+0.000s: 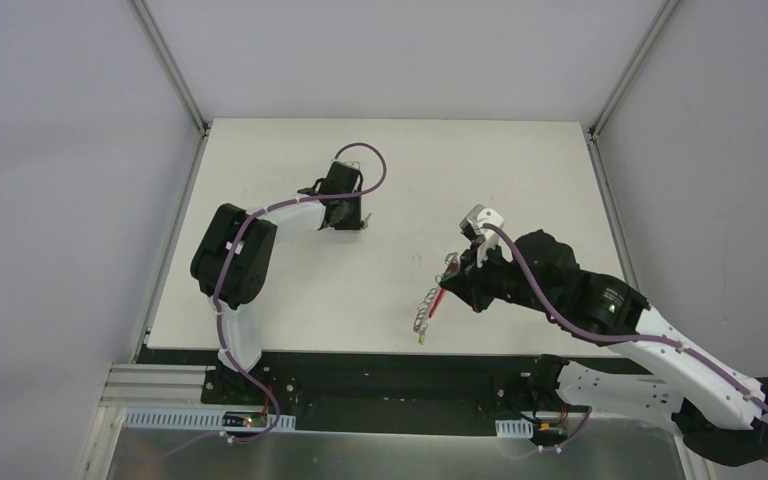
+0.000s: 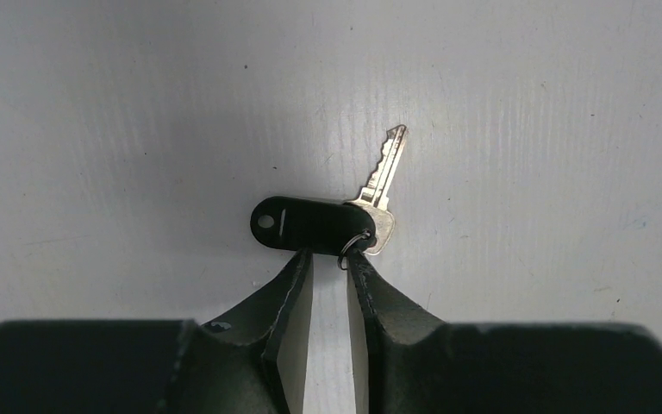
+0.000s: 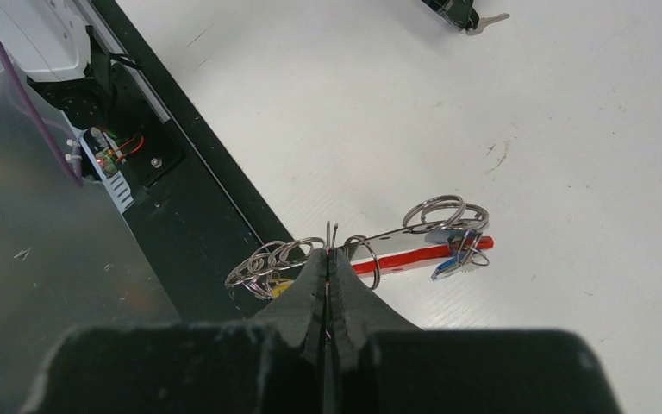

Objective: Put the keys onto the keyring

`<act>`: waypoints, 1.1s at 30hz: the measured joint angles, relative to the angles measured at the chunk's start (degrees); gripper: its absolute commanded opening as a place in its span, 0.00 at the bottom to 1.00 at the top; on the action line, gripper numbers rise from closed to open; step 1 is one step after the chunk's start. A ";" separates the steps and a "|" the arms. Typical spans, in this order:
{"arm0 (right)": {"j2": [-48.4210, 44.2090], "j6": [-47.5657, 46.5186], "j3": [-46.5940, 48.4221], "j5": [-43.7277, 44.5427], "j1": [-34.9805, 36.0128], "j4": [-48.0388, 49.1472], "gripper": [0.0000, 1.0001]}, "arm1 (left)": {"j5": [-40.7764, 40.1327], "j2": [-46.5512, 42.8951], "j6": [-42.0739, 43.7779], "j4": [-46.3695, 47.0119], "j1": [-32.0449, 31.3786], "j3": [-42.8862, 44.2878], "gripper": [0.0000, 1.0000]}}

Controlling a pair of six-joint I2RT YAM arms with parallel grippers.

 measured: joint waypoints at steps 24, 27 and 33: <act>0.04 0.02 -0.09 -1.97 -0.22 0.33 0.00 | 2.47 0.09 0.31 0.07 0.00 0.96 0.22; 0.00 0.02 -0.17 -1.99 -0.22 0.35 0.00 | 2.56 0.09 0.28 0.04 0.00 1.11 0.21; -0.22 0.04 -0.31 -2.05 -0.22 0.37 0.00 | 2.91 0.11 0.26 -0.07 0.00 1.11 0.19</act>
